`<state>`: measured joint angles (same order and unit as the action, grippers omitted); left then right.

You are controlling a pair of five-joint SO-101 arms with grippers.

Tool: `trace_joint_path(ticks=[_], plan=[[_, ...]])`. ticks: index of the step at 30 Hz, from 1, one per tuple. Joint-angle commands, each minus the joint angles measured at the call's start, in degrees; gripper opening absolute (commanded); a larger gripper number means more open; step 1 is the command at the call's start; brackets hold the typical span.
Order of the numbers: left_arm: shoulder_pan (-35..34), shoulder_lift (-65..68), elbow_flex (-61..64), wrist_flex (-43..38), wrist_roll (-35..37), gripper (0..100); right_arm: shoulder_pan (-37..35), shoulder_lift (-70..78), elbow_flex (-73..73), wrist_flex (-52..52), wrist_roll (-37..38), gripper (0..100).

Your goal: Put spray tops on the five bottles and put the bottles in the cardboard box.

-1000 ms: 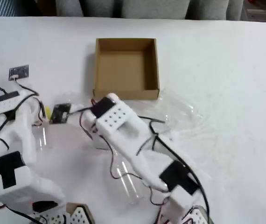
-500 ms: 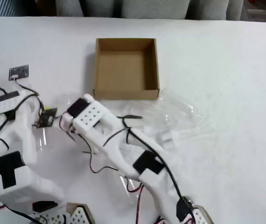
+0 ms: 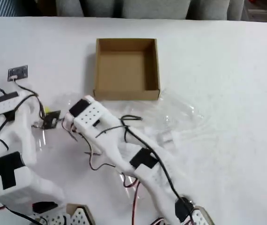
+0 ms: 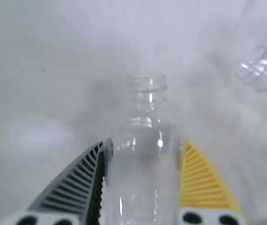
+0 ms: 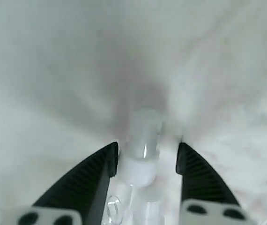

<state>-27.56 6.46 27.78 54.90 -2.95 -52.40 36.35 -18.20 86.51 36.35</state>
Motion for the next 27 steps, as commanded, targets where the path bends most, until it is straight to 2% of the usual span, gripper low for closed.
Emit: trace_joint_path(ticks=[1,4,11,17,20,27], plan=[[0.48,-0.48,-2.29,-0.79,0.09,3,1.27,-0.4,-1.23,-0.13,0.79,17.6],[0.48,-0.48,-2.29,-0.7,0.09,3,3.12,-0.13,-1.23,-0.48,0.88,15.7],[0.57,-0.48,-2.29,-0.62,0.09,3,7.08,0.22,-1.67,-2.51,0.44,1.2],[0.75,-0.48,-2.29,-0.7,0.09,3,7.43,-5.67,-1.67,1.8,0.0,1.6],[1.45,-0.48,-2.2,-0.7,0.0,3,8.31,-10.42,-1.32,4.53,-4.92,1.6],[1.45,-0.48,-2.2,-0.88,0.0,3,15.96,-17.54,-1.14,8.04,-10.64,1.6]])
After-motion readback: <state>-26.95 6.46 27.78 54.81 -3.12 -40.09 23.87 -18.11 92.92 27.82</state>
